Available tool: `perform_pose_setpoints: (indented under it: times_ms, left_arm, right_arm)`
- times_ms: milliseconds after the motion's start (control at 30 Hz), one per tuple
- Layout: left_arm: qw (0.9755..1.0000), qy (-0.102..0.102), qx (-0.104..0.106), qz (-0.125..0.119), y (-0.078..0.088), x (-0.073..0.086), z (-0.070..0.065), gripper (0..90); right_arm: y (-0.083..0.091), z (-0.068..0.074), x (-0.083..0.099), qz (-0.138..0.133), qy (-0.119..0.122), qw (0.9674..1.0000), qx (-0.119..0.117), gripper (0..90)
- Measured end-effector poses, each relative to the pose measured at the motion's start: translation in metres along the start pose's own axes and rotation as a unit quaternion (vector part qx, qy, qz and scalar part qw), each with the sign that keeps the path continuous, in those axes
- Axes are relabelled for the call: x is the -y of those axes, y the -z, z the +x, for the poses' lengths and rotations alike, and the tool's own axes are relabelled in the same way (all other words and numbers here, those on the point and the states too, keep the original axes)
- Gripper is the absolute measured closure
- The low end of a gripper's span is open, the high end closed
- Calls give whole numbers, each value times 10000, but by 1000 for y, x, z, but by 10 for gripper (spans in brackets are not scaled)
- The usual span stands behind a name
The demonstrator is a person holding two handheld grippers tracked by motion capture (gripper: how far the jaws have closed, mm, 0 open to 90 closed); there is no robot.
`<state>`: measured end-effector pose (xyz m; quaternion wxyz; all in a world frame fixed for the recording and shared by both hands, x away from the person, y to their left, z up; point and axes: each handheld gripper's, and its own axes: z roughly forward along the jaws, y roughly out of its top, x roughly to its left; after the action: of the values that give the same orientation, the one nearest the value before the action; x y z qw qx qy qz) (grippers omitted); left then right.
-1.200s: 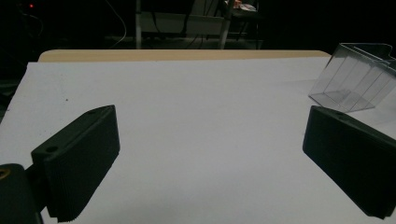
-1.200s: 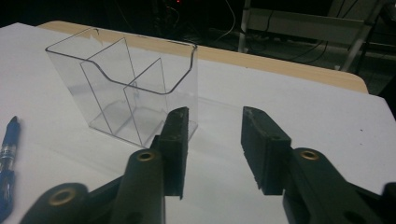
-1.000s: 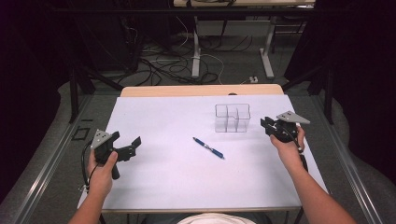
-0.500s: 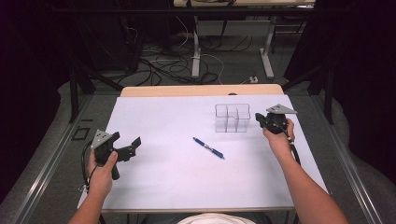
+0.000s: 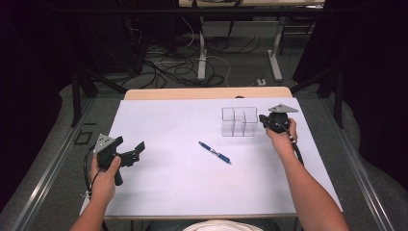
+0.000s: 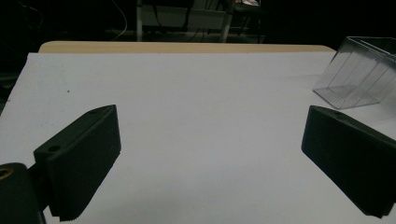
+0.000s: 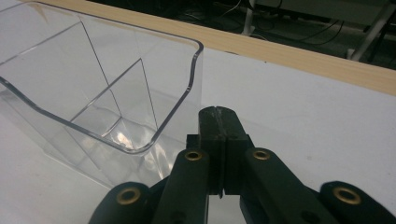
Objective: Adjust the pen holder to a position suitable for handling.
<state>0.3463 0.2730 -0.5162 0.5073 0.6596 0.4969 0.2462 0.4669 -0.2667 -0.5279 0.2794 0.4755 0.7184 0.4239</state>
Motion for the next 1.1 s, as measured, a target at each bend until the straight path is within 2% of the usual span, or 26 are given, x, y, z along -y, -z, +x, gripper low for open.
perform_pose_setpoints:
  times_ms: [233, 567, 800, 1100]
  left_arm:
    - [10000, 4, -8, 25, 0, 1, 1, 48]
    - [10000, 7, -8, 44, -1, 1, 1, 50]
    - [10000, 1, -8, 56, -1, 1, 1, 50]
    - [10000, 1, -10, 54, -1, 1, 1, 50]
  right_arm:
    - [-10, 1, 4, -55, -41, 9999, -136, 900]
    - [-13, 4, 5, -105, -80, 9997, -212, 900]
    - [-16, 13, 5, -155, -37, 9993, -331, 900]
    - [-21, 31, 4, -98, -139, 9986, -492, 900]
